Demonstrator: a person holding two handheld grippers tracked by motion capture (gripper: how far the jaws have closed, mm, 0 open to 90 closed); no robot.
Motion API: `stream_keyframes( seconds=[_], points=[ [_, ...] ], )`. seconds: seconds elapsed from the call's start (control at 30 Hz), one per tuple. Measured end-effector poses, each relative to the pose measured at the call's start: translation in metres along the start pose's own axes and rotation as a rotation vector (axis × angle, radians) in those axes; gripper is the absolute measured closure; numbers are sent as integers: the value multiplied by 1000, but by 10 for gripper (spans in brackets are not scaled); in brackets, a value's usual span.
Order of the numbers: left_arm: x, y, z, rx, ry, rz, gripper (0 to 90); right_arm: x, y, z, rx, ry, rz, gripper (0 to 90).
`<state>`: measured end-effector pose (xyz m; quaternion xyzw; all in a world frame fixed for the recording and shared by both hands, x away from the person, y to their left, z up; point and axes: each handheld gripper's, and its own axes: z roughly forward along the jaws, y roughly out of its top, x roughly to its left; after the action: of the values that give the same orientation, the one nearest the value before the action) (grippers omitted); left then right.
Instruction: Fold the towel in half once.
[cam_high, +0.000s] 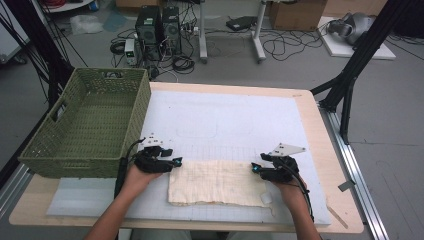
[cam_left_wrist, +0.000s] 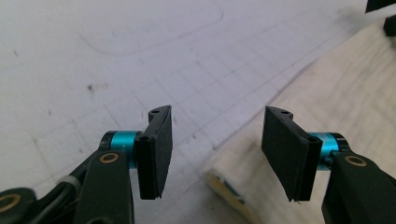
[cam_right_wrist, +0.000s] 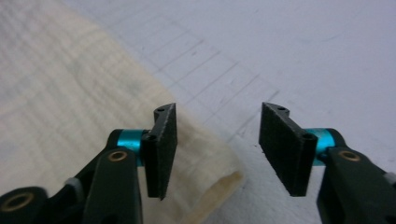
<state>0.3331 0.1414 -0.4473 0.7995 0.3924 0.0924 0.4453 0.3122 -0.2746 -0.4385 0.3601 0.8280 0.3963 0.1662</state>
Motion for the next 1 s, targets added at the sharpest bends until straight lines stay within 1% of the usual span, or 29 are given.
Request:
stream_keyframes(
  seconds=[0.03, 0.07, 0.1, 0.13, 0.17, 0.2, 0.23, 0.27, 0.3, 0.33, 0.37, 0.4, 0.43, 0.53, 0.63, 0.7, 0.77, 0.83, 0.93, 1.0],
  points=[
    [0, -1, 2, 19, -4, 8, 440, 0, -1, 4, 25, 14, -10, 514],
    [-1, -1, 2, 10, -2, 10, 446, 0, -2, 7, 45, 32, -13, 542],
    [-2, -2, 2, 17, -20, 28, 480, 0, -4, 8, 53, 43, -22, 578],
    [-4, -3, 3, 15, -15, 46, 530, 0, -6, 7, 42, 60, -8, 620],
    [-5, -4, 2, 17, -8, 71, 569, -1, -7, 6, 43, 66, -3, 661],
    [-6, -5, 1, 17, -6, 83, 683, -1, -8, 5, 45, 79, 7, 732],
    [-6, -6, 0, 14, -10, 74, 796, 0, -8, 4, 48, 94, 12, 817],
    [-7, -6, -1, 13, 8, 78, 855, 1, -9, 3, 49, 108, -1, 845],
    [-7, -6, -1, 9, 23, 85, 862, 4, -8, 1, 52, 89, -22, 854],
    [-7, -6, -2, -5, 41, 83, 864, 6, -8, 1, 53, 77, -36, 857],
    [-5, -5, -4, -28, 54, 73, 864, 8, -8, 0, 54, 64, -49, 858],
    [-3, -3, -6, -62, 61, 51, 865, 9, -7, 0, 52, 53, -61, 858],
    [-2, -2, -8, -79, 69, 43, 864, 10, -7, 0, 43, 44, -65, 858],
    [-1, 4, -10, -110, 98, 52, 863, 11, -5, 0, 15, 12, -66, 858],
    [0, 14, -9, -138, 138, 70, 864, 11, 1, 2, -7, -41, -65, 858],
    [3, 23, -6, -146, 163, 77, 863, 10, 7, 6, -12, -79, -72, 858],
    [5, 29, -3, -158, 181, 77, 863, 7, 13, 11, -13, -116, -70, 858],
    [7, 35, 2, -165, 199, 80, 863, 2, 19, 18, -13, -154, -55, 858],
    [11, 40, 11, -160, 213, 63, 863, -5, 25, 26, -8, -185, -39, 858],
    [14, 40, 17, -171, 221, 44, 862, -11, 27, 32, 5, -200, -20, 858]
  ],
)
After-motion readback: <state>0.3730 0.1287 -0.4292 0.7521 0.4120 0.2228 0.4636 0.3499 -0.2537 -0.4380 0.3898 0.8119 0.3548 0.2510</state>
